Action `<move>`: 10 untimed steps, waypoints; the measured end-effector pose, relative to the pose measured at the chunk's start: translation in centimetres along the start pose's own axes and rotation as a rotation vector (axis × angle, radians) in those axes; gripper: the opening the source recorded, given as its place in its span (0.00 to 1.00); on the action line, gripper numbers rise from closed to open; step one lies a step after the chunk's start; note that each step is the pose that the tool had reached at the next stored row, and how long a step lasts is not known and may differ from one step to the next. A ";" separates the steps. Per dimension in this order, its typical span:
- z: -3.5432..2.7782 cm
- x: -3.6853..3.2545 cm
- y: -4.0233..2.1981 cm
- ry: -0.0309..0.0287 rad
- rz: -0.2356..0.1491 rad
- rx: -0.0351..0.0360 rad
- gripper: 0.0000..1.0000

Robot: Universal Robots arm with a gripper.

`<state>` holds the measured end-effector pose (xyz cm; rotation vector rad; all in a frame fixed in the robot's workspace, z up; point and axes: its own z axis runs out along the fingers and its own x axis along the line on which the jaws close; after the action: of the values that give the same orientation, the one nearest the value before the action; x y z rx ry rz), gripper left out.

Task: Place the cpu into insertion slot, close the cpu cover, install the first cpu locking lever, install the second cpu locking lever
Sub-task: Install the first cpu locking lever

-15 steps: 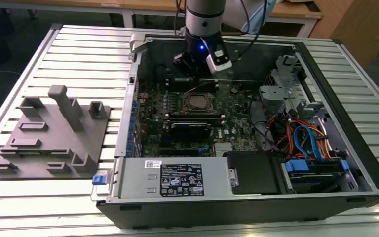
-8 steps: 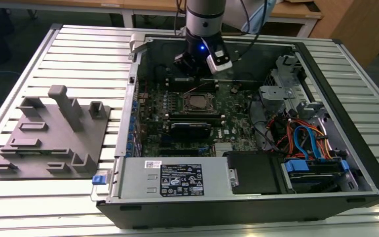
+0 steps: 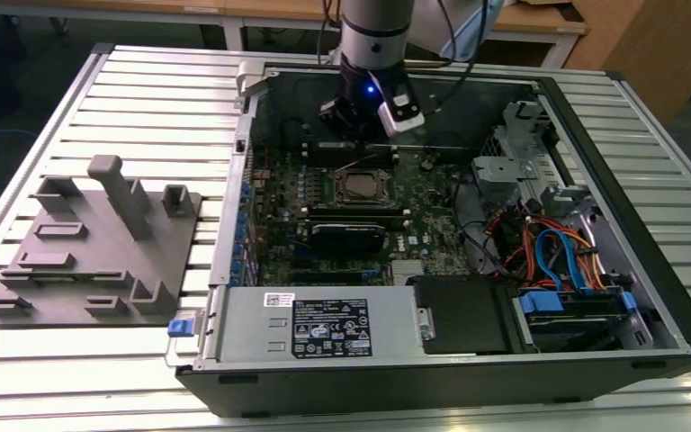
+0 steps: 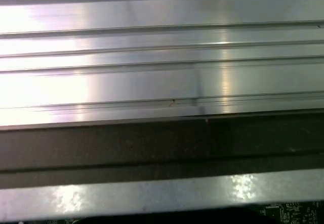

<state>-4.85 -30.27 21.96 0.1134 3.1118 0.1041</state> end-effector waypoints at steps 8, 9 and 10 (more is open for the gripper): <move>0.31 -0.51 0.05 0.0001 0.000 0.0001 0.10; 0.35 -0.60 0.06 0.0001 0.000 0.0001 0.10; 0.38 -0.67 0.07 0.0001 0.000 0.0001 0.10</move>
<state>-4.17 -30.22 21.60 0.1133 3.1119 0.1039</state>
